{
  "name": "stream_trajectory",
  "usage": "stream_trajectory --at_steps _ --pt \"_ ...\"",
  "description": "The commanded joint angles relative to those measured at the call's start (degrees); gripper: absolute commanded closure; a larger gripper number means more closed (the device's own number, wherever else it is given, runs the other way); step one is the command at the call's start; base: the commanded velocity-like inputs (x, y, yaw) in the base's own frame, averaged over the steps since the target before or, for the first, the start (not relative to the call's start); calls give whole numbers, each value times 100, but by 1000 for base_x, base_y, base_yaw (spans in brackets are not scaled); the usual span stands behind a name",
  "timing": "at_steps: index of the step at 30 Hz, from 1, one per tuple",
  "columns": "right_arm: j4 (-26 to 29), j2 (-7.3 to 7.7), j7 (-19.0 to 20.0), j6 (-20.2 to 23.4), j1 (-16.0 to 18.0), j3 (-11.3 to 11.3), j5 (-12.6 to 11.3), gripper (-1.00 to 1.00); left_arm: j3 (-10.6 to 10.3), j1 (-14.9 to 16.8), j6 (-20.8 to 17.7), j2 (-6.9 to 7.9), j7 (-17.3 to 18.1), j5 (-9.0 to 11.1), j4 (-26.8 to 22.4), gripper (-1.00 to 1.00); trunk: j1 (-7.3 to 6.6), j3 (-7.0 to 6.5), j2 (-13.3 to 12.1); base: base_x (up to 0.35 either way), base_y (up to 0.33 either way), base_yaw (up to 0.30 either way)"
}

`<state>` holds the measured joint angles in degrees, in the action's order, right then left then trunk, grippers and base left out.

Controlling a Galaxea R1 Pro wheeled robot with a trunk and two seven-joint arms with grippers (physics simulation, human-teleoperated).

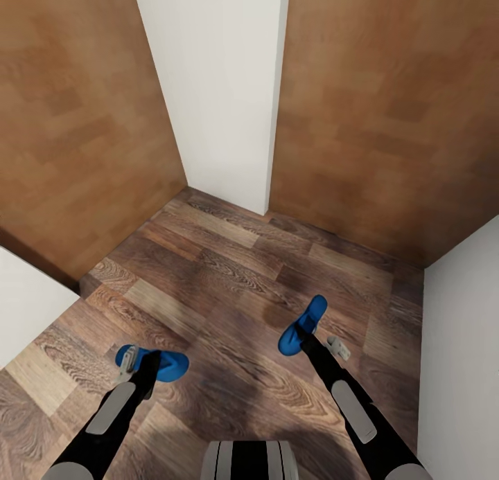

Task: In the bedroom, move the book from the bed onto either nightstand, and place the two sandals side by side next to the bed.

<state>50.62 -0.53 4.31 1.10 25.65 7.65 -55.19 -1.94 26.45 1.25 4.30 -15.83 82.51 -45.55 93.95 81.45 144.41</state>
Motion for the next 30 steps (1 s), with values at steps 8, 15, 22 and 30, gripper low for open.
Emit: stream_trajectory --at_steps 8,15,22,30 --pt "1 0 15 12 1 -1 -62 100 -31 0 431 -77 -32 -9 -10 100 -21 -174 -10 0 0 0" --pt "1 0 14 13 1 -1 -62 100 -42 0 681 -185 -62 -146 -10 100 -39 -329 -19 0 0 0" --pt "1 0 17 13 2 -1 -62 100 -35 -16 844 -266 -61 -270 153 100 -57 -484 -28 0 0 0" --pt "1 0 22 7 1 -1 -62 100 -10 -17 447 -246 -82 219 359 100 -78 -662 -39 0 0 0"
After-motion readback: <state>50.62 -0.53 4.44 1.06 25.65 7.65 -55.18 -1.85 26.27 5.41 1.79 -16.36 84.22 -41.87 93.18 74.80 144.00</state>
